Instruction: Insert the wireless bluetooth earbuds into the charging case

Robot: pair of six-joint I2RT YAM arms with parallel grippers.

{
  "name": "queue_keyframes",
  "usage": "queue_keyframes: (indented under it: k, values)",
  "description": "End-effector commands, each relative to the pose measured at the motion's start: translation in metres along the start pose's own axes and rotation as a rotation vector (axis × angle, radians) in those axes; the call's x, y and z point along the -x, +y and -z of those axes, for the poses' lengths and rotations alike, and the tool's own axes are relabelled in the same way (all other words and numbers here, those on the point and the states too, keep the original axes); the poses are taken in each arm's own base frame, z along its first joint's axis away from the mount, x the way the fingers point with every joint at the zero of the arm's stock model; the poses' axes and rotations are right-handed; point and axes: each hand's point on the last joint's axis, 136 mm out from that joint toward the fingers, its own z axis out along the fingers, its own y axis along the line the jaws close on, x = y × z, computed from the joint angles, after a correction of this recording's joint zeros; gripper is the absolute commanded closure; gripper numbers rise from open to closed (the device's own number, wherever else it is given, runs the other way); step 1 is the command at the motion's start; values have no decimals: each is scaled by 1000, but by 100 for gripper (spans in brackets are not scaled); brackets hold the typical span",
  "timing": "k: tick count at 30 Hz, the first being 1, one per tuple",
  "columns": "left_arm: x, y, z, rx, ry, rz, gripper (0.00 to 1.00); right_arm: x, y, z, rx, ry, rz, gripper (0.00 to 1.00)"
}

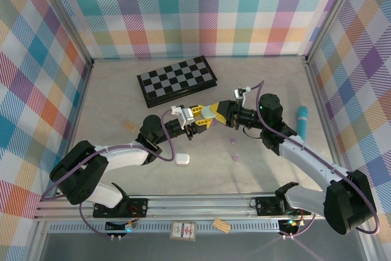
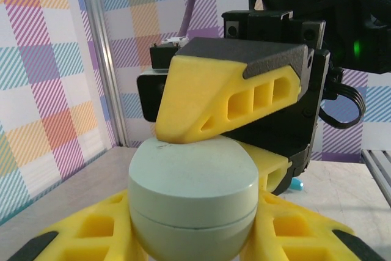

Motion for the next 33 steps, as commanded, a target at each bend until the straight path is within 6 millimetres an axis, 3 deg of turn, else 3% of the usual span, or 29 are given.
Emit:
queue_keyframes:
  k: [1, 7, 14, 20, 24, 29, 33]
  values:
    - [18, -9, -5, -35, -47, -18, 69, -3, 15, -1, 55, 14, 44, 67]
    - [18, -9, -5, -34, -49, -18, 69, -3, 12, -4, 59, 27, 37, 60]
    - [17, -8, -6, -33, -45, -16, 68, -2, 11, -4, 52, 22, 41, 77]
    - [14, -8, -5, -27, -38, -13, 64, -1, 4, -3, 30, 1, 44, 86]
    - [13, -8, -2, -20, -27, -18, 45, 7, -7, 2, -28, -62, 63, 88]
    - [-3, -11, 10, 0, 62, -21, 12, 27, -44, 20, -190, -166, 100, 88]
    - [-23, -15, 26, 17, 155, -1, 0, 51, -80, 36, -295, -236, 91, 90]
